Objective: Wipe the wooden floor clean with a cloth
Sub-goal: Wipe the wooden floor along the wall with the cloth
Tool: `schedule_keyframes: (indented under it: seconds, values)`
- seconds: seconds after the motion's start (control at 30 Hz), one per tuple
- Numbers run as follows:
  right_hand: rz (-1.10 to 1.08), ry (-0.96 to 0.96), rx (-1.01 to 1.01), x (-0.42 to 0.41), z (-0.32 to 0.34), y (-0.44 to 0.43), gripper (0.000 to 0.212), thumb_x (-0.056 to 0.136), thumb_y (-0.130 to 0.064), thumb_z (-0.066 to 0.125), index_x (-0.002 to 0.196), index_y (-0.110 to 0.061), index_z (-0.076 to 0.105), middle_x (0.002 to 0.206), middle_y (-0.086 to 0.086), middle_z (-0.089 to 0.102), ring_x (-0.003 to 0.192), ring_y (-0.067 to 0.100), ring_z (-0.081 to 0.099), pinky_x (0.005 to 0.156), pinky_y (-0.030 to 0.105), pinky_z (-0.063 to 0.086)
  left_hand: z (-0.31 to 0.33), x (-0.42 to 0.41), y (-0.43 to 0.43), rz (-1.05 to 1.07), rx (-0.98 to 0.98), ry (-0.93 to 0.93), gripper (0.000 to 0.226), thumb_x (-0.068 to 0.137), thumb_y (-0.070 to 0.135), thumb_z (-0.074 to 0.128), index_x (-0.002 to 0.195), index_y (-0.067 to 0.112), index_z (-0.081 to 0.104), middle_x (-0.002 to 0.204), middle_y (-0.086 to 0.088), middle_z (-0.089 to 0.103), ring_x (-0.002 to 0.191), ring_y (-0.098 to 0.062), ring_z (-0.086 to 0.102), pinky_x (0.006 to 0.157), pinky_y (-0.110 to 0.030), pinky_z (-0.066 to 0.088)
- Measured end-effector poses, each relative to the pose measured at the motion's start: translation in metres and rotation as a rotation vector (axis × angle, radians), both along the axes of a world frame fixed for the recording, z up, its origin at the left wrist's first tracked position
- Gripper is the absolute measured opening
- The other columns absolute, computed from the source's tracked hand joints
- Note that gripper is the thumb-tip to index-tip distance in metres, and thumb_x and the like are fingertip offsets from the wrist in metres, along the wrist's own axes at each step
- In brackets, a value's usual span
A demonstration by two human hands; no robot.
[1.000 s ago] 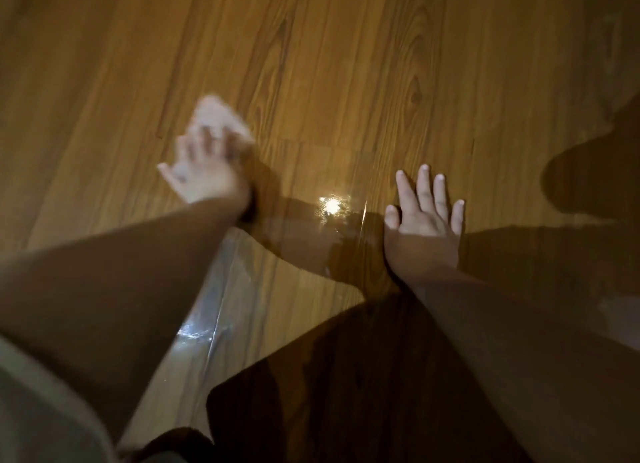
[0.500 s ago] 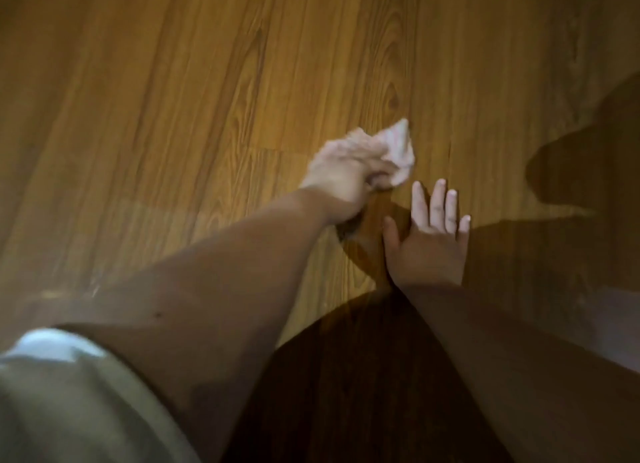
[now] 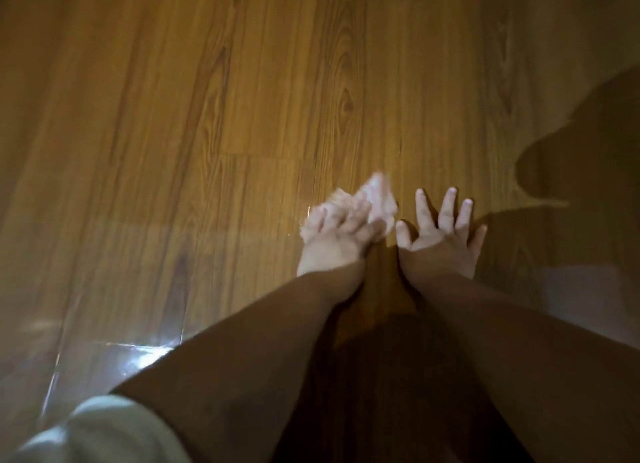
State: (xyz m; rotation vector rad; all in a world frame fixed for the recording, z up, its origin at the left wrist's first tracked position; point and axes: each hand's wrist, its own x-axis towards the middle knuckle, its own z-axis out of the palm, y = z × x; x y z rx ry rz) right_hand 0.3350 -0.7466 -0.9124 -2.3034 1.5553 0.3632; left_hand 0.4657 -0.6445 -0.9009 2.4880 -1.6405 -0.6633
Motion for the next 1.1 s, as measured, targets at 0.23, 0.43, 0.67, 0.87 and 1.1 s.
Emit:
schedule_keyframes:
  seconds: [0.23, 0.43, 0.67, 0.87, 1.1]
  values:
    - [0.163, -0.115, 0.095, -0.023, 0.028, 0.023, 0.075, 0.089, -0.052, 0.041, 0.149, -0.047, -0.004, 0.162, -0.002, -0.013, 0.147, 0.020, -0.018, 0.116, 0.050, -0.009, 0.028, -0.009, 0.018, 0.383, -0.060, 0.405, 0.044, 0.080, 0.033, 0.064, 0.119, 0.037, 0.044, 0.092, 0.012, 0.061, 0.089, -0.013, 0.061, 0.063, -0.023, 0.043]
    - [-0.016, -0.507, 0.464, -0.025, 0.065, 0.058, 0.081, 0.080, -0.041, 0.063, 0.148, -0.046, 0.019, 0.155, -0.006, 0.032, 0.141, 0.018, 0.029, 0.109, 0.033, 0.029, 0.062, -0.028, 0.030, 0.903, -0.063, 1.128, 0.025, 0.086, 0.021, 0.070, 0.108, 0.010, 0.067, 0.077, -0.005, 0.073, 0.067, -0.019, 0.070, 0.057, -0.028, 0.053]
    - [-0.300, -0.650, 0.723, -0.042, 0.115, 0.057, 0.069, 0.080, -0.022, 0.072, 0.142, -0.021, 0.044, 0.127, 0.001, 0.060, 0.107, 0.018, 0.060, 0.081, 0.024, 0.049, 0.113, -0.057, 0.035, 0.879, -0.042, 1.150, 0.017, 0.095, 0.020, 0.055, 0.085, 0.018, 0.068, 0.076, -0.003, 0.071, 0.071, -0.018, 0.066, 0.067, -0.027, 0.051]
    - [-0.244, -0.598, 0.448, -0.106, 0.152, 0.039, 0.049, 0.084, -0.031, 0.067, 0.131, -0.022, 0.054, 0.101, -0.002, 0.061, 0.070, 0.006, 0.055, 0.050, 0.017, 0.038, 0.159, -0.086, 0.014, 0.936, -0.140, 0.948, 0.007, 0.090, 0.016, 0.062, 0.086, 0.014, 0.068, 0.078, -0.001, 0.067, 0.066, -0.009, 0.060, 0.058, -0.019, 0.047]
    - [-0.244, -0.260, 0.207, -0.135, 0.151, 0.039, 0.043, 0.093, -0.044, 0.051, 0.116, -0.009, 0.060, 0.096, 0.009, 0.064, 0.075, 0.027, 0.058, 0.053, 0.024, 0.036, 0.174, -0.072, 0.042, 0.663, -0.122, 0.588, 0.013, 0.095, 0.013, 0.055, 0.090, 0.016, 0.067, 0.084, 0.003, 0.069, 0.070, -0.007, 0.062, 0.057, -0.018, 0.047]
